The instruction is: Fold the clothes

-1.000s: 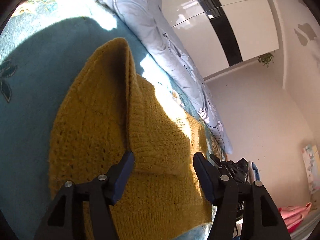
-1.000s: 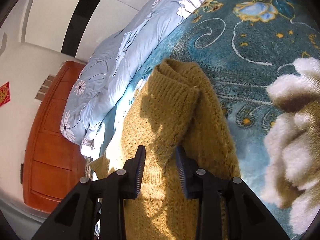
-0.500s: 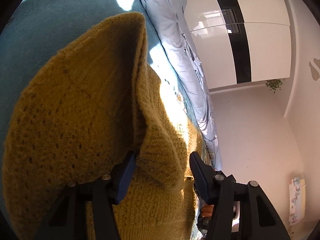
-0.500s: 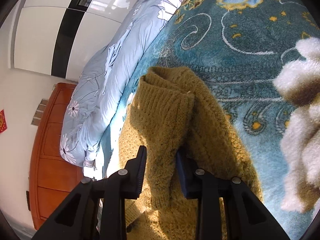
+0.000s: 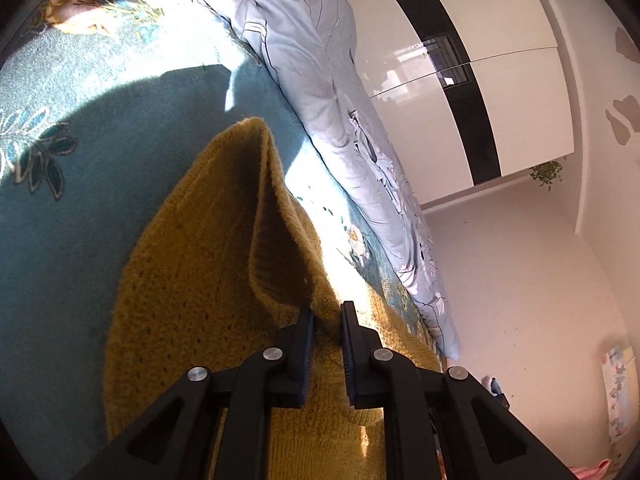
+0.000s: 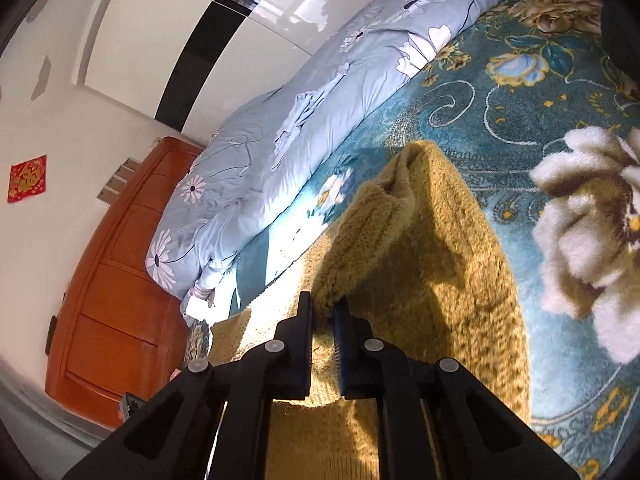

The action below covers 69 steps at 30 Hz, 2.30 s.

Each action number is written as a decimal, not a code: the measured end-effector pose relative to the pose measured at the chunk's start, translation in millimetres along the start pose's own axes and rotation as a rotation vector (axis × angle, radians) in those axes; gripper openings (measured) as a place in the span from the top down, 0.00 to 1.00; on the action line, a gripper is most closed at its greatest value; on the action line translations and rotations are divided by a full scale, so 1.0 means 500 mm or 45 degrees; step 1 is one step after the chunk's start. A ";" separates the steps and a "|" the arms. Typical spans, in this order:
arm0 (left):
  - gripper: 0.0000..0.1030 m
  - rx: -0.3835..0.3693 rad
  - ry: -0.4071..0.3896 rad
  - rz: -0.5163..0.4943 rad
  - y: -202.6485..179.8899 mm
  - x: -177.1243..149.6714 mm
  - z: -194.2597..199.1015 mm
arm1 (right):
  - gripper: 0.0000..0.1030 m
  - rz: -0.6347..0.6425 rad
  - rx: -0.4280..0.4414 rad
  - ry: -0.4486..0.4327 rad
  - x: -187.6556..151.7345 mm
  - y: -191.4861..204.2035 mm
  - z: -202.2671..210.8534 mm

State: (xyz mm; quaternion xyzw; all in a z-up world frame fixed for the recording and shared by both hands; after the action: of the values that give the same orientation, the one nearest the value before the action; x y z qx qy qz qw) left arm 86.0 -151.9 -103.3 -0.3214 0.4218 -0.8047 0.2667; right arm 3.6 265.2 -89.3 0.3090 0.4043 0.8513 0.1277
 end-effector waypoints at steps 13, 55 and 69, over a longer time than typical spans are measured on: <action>0.88 0.181 0.001 -0.066 0.068 -0.057 0.091 | 0.91 0.068 -0.018 -0.005 -0.182 0.004 0.085; 0.43 0.384 0.081 -0.163 0.121 -0.077 0.050 | 0.45 0.017 -0.202 -0.037 -0.156 -0.140 0.103; 0.85 0.431 -0.046 -0.445 -0.040 -0.075 0.031 | 0.45 -0.045 -0.163 -0.095 -0.146 -0.181 0.149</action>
State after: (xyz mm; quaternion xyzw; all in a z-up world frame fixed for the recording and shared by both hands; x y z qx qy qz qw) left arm 118.8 -123.5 -90.1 -0.3545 0.2142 -0.8920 0.1810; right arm 104.3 334.5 -153.9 0.3245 0.3494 0.8610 0.1770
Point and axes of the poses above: each gripper's, at about its wrist camera, not at the fingertips, and z roughly against the way its jaws point, y to its left, x to its top, the point moved 6 cm from there along -z, roughly the way its jaws point, and after that the axes turned 2 degrees about -y, right-handed, at the moved point
